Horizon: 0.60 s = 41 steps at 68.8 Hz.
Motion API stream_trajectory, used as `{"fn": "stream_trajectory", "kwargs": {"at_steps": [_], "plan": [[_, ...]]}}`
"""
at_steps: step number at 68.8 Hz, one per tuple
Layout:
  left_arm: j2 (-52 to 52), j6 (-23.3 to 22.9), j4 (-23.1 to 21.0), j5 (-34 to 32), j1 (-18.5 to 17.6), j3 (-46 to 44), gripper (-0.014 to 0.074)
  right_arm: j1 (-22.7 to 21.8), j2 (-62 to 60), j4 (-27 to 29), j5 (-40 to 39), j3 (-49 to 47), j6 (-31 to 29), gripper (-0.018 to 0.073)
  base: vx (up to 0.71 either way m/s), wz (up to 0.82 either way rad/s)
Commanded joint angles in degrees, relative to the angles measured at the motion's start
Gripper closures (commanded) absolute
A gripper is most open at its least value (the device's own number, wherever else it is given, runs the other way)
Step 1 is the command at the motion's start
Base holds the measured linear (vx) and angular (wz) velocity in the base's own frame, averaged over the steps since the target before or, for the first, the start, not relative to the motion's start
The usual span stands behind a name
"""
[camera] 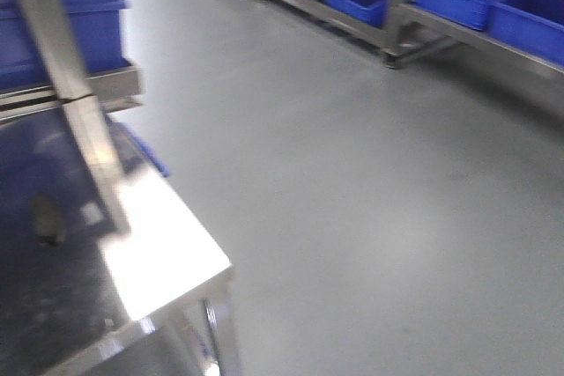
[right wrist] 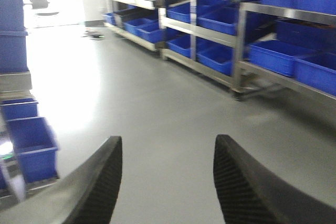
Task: Move and align brake pads A on conveyor
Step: 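Stop at the steel table facing the two brake pads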
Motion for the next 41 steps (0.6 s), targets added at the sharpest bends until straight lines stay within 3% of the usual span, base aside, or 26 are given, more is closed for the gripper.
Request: {"fn": "stream_trajectory", "kwargs": {"at_steps": [1, 41], "plan": [[0.7, -0.2, -0.4, -4.4, -0.3, -1.6, 0.0114, -0.1, 0.8, -0.5, -4.4, -1.4, -0.2, 0.018, 0.19, 0.85], [0.7, -0.2, -0.4, -4.4, -0.3, -1.6, 0.0114, -0.1, 0.8, -0.5, -4.4, -1.4, -0.2, 0.018, 0.14, 0.81]]}}
